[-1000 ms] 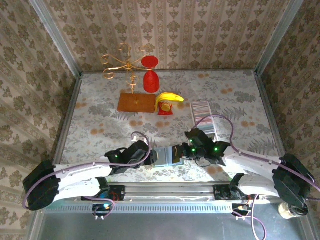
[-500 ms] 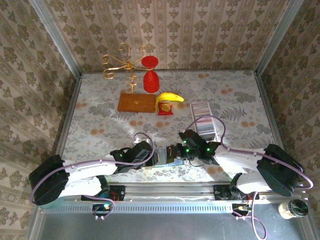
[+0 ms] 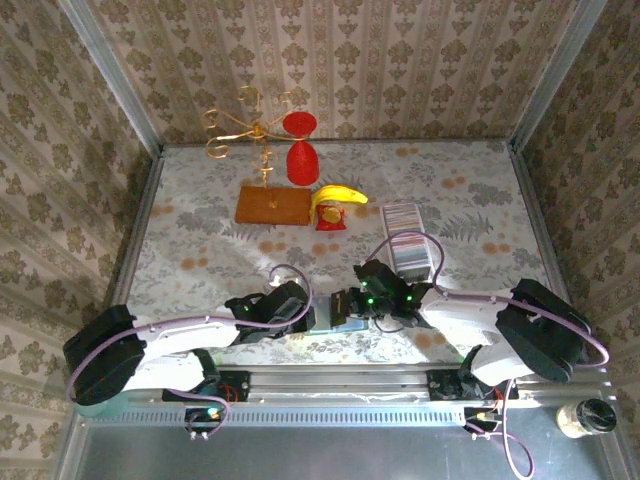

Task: Put the credit cards into the card holder
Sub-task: Insert the credit card into the card slot.

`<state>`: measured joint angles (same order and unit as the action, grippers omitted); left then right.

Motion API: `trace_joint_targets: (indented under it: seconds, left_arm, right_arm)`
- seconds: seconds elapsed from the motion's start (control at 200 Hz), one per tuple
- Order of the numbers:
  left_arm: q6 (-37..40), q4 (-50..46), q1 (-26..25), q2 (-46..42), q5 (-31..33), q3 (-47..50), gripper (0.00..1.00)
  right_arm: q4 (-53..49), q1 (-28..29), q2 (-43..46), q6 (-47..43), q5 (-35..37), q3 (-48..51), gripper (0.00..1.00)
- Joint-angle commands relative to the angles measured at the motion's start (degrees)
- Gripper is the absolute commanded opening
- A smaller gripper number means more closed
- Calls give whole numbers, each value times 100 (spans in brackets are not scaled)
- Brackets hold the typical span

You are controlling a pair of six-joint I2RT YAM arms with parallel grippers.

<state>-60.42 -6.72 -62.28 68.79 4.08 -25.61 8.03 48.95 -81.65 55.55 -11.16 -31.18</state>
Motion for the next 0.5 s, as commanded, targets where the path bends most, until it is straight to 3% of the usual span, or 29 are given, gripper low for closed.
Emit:
trace_joint_targets:
  seconds: [0.0, 0.495]
  left_arm:
    - [39, -155, -21, 63, 33, -131, 27]
    - [27, -130, -91, 314, 89, -112, 17]
  right_arm:
    - [233, 45, -123, 114, 90, -107, 0]
    - [108, 129, -208, 581, -27, -117, 0]
